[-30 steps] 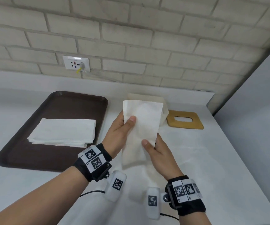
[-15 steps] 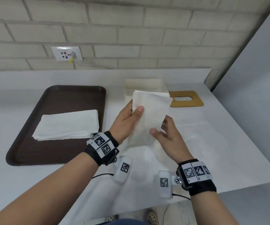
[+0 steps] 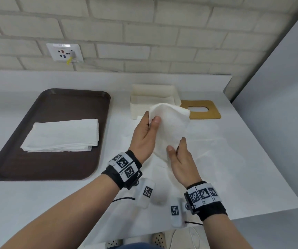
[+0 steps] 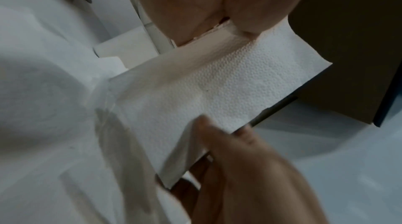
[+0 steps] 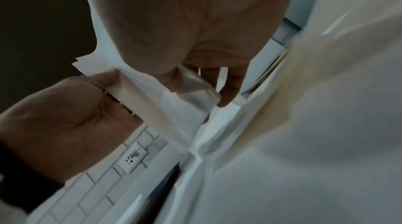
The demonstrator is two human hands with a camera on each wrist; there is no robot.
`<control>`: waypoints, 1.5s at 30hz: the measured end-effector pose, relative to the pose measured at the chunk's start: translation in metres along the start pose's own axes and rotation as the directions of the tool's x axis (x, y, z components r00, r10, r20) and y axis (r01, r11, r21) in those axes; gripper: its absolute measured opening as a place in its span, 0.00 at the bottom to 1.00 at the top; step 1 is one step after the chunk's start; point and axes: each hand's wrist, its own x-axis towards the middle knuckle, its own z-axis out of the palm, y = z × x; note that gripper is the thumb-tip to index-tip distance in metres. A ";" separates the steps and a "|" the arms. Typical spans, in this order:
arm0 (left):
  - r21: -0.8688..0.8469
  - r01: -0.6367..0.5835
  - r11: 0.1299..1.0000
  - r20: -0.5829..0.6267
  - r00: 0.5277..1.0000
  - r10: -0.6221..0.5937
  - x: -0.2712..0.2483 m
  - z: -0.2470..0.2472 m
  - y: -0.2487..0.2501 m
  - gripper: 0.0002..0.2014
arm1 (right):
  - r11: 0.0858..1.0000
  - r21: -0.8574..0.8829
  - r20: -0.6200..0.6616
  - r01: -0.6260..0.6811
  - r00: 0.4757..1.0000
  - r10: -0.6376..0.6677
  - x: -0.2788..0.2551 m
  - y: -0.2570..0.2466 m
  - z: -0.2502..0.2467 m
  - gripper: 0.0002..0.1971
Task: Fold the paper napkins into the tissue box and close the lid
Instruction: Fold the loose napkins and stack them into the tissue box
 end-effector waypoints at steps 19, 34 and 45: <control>0.074 -0.023 0.997 -0.085 0.996 0.030 0.014 0.003 0.010 0.15 | 0.916 0.387 0.080 0.105 0.986 -0.147 0.040 -0.013 -0.063 0.42; 0.111 0.119 0.987 -0.036 0.993 -0.116 -0.008 0.032 -0.038 0.11 | 0.945 0.324 -0.088 0.048 0.996 -0.020 0.024 0.002 -0.020 0.17; 0.103 0.137 0.985 -0.069 0.989 -0.130 0.002 0.011 -0.039 0.12 | 0.948 0.315 -0.240 0.039 0.970 0.039 0.035 0.018 -0.025 0.11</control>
